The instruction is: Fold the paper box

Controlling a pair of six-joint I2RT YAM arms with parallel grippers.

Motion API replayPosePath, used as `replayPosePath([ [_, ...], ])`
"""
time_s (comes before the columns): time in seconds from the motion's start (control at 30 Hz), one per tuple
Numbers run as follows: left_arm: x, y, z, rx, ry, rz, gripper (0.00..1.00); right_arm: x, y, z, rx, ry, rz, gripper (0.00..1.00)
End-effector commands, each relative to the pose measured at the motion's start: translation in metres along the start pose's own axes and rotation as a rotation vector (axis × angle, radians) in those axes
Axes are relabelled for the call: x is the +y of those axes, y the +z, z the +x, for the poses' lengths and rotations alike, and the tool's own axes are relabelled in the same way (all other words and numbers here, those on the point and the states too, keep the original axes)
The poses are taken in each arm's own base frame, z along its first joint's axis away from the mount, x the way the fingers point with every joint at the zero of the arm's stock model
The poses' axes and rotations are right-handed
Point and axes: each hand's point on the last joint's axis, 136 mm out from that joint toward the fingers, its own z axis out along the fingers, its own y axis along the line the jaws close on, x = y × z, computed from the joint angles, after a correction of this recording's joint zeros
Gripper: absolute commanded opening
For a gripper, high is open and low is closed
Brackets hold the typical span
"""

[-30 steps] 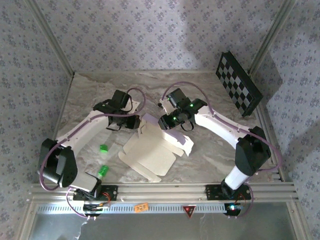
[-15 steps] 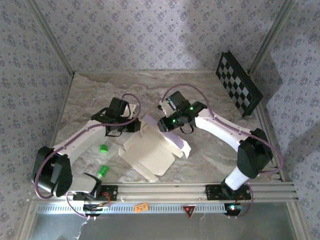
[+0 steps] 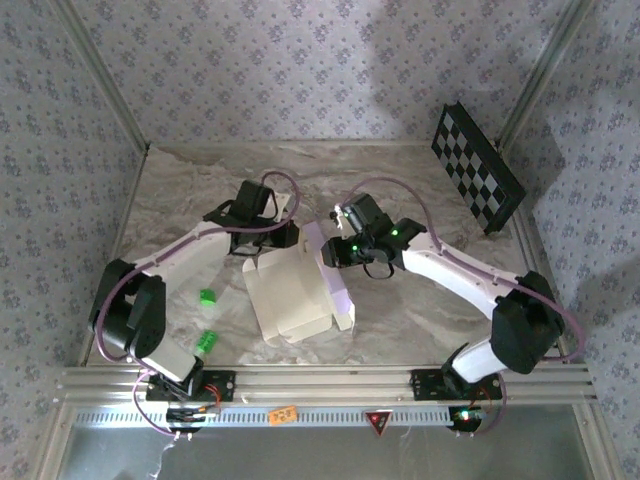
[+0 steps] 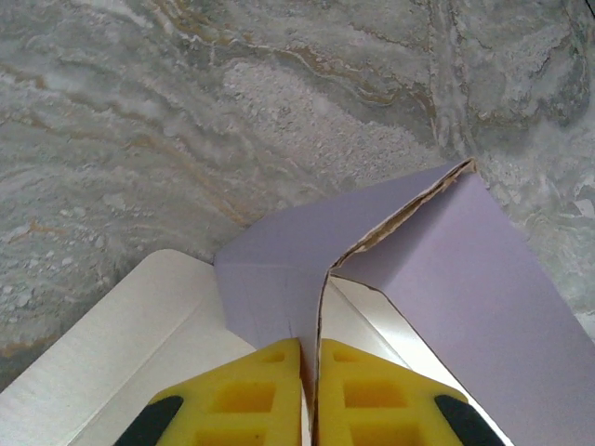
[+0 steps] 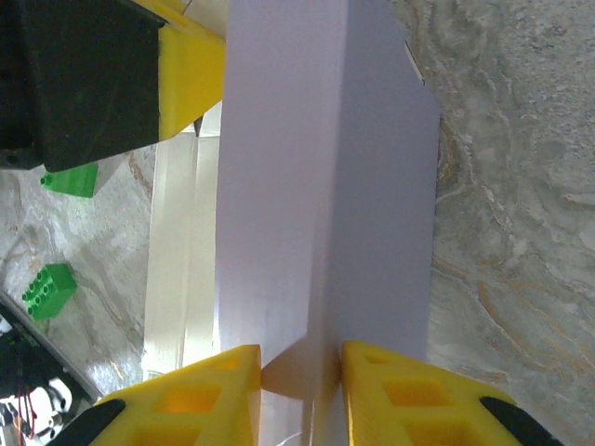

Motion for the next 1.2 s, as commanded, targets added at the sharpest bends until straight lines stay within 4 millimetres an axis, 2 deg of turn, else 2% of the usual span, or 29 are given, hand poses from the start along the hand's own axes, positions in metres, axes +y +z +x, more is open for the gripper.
replayPosePath([
  [0.0, -0.013, 0.000, 0.013, 0.071, 0.018, 0.033, 0.12, -0.016, 0.004, 0.003, -0.010, 0.088, 0.059, 0.28],
  [0.1, -0.010, -0.001, 0.025, 0.121, -0.014, 0.021, 0.12, -0.022, 0.005, 0.006, 0.005, 0.104, 0.078, 0.28],
  [0.2, -0.016, -0.008, 0.029, 0.126, -0.045, 0.040, 0.12, -0.025, 0.006, 0.008, 0.012, 0.108, 0.082, 0.28],
  [0.53, -0.037, -0.009, 0.016, 0.072, -0.096, 0.160, 0.13, -0.029, 0.011, 0.011, 0.025, 0.126, 0.085, 0.28],
  [0.7, -0.038, -0.013, 0.018, 0.080, -0.102, 0.156, 0.13, -0.031, 0.013, 0.010, 0.033, 0.123, 0.095, 0.28],
  [0.8, -0.038, -0.012, 0.026, 0.101, -0.111, 0.169, 0.14, -0.032, 0.014, 0.011, 0.041, 0.126, 0.100, 0.28],
  [0.93, -0.021, -0.005, 0.046, 0.140, -0.114, 0.098, 0.15, -0.031, 0.017, 0.012, 0.046, 0.122, 0.101, 0.28],
  [1.03, -0.014, -0.006, 0.055, 0.159, -0.089, 0.072, 0.21, -0.030, 0.021, 0.017, 0.075, 0.110, 0.100, 0.28],
  [1.17, -0.019, -0.026, 0.049, 0.121, -0.014, 0.065, 0.35, -0.030, 0.022, 0.019, 0.095, 0.101, 0.106, 0.28],
])
